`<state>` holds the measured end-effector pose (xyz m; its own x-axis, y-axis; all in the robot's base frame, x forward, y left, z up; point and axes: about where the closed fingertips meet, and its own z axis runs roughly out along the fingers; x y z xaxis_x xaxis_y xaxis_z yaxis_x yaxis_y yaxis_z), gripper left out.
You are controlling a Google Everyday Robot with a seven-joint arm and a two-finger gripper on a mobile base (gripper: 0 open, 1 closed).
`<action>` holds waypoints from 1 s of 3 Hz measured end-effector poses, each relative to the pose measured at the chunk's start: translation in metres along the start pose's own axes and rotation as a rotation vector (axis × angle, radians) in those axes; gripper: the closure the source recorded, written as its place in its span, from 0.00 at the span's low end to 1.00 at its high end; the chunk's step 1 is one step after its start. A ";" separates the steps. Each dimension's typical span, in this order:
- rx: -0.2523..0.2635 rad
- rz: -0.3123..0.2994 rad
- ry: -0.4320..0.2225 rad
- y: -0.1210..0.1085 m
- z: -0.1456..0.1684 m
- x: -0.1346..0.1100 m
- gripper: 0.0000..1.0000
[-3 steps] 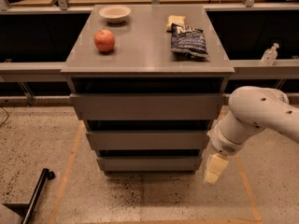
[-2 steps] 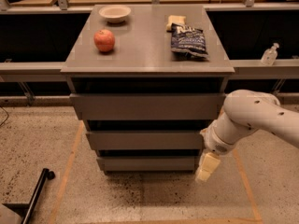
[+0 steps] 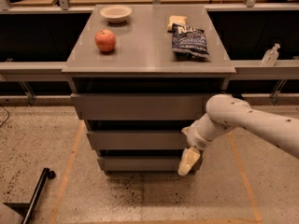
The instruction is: Open bottom drawer
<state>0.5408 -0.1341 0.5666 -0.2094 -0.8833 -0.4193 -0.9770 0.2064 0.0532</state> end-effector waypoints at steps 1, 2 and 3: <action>-0.016 0.000 -0.002 0.001 0.009 -0.001 0.00; -0.026 0.023 0.020 0.005 0.016 0.007 0.00; -0.021 0.021 0.014 -0.003 0.049 0.013 0.00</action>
Offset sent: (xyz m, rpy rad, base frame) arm -0.0093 -0.0050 -0.0280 -0.0402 0.0622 -0.0355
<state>0.5427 -0.1254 0.5172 -0.2305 -0.8847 -0.4052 -0.9729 0.2163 0.0811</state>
